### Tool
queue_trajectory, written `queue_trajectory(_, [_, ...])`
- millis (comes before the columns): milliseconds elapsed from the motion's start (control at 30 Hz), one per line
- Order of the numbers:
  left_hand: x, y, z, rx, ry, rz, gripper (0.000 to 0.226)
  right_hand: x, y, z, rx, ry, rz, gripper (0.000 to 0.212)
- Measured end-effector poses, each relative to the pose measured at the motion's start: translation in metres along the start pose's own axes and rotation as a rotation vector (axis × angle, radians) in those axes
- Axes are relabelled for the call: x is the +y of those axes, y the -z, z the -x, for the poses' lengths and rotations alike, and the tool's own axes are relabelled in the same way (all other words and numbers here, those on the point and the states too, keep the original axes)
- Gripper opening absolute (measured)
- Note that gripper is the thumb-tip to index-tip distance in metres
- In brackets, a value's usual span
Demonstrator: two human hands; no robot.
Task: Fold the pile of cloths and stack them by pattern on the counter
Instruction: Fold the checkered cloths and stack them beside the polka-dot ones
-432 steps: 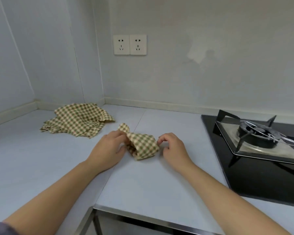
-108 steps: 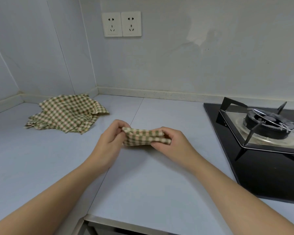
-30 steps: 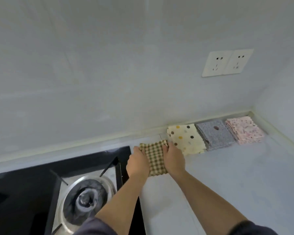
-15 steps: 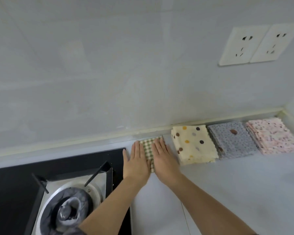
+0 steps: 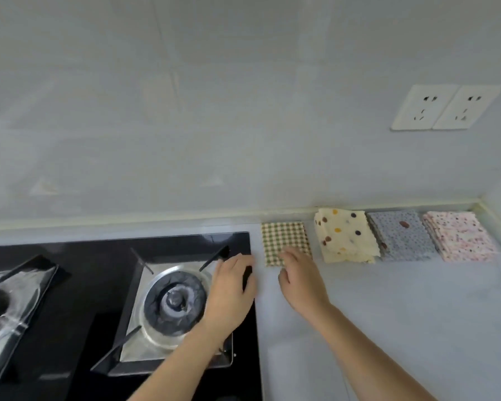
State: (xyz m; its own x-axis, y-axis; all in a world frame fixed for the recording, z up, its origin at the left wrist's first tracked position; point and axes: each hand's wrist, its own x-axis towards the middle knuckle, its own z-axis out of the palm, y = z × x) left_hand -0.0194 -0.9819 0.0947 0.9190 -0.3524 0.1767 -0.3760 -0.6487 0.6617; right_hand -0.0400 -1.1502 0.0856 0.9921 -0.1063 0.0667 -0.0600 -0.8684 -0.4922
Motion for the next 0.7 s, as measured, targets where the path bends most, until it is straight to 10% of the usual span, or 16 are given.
queue_trajectory(700, [-0.202, 0.377, 0.397, 0.335, 0.604, 0.284, 0.020, -0.501, -0.166, 0.213, -0.392, 0.147, -0.583, 0.023])
